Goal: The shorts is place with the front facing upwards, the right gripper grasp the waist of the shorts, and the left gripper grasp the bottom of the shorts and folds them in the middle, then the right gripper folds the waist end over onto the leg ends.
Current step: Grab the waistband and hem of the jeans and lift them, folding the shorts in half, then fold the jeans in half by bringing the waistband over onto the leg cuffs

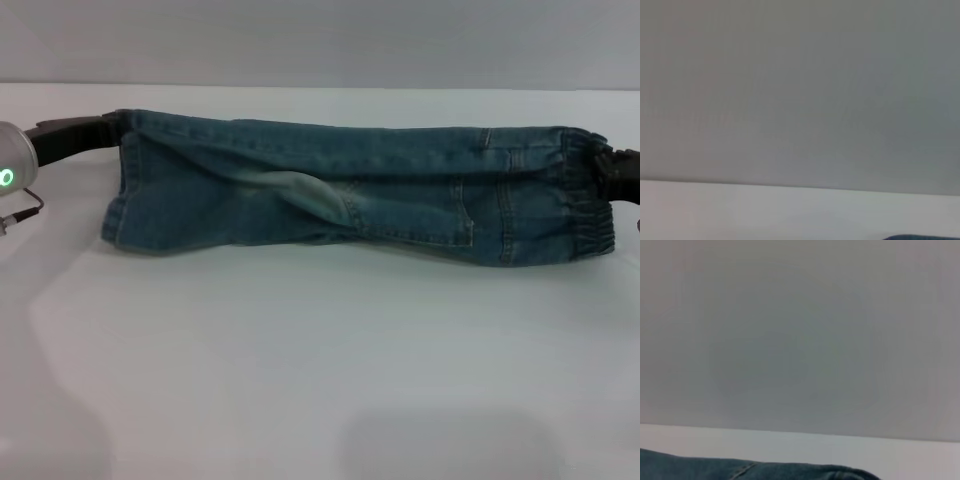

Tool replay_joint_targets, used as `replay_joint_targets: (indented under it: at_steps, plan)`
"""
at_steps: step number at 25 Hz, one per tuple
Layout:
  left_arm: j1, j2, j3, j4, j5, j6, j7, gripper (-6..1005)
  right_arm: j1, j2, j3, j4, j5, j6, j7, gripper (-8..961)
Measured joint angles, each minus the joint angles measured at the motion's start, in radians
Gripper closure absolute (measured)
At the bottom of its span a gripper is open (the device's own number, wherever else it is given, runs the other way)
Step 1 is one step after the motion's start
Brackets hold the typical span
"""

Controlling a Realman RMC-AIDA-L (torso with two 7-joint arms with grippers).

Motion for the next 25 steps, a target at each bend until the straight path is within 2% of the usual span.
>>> replay_joint_targets:
  at_steps: [3,9,14,16,19,25]
  plan:
    - [-0.002,-0.001,0.0,-0.026,-0.018,-0.054,0.038,877,0.009,0.004,0.002,0.012,0.01,0.059,0.0,952]
    - [-0.006,-0.003,0.0,-0.056,-0.046,-0.108,0.087,870,0.017,0.006,-0.001,0.027,0.016,0.11,-0.02,817]
    - [0.0,-0.005,0.0,-0.058,-0.08,-0.103,0.118,865,0.012,0.006,-0.001,0.028,0.017,0.106,-0.024,621]
    - [0.003,-0.005,0.0,-0.06,-0.101,-0.098,0.134,650,0.008,0.006,0.001,0.028,0.022,0.098,-0.033,551]
    - [0.01,-0.005,0.0,-0.066,-0.142,-0.078,0.176,554,-0.01,0.007,0.0,0.029,0.049,0.044,-0.064,446]
    - [0.027,-0.007,-0.007,-0.116,-0.374,0.05,0.396,402,-0.057,0.004,0.005,0.013,0.077,-0.103,-0.072,446]
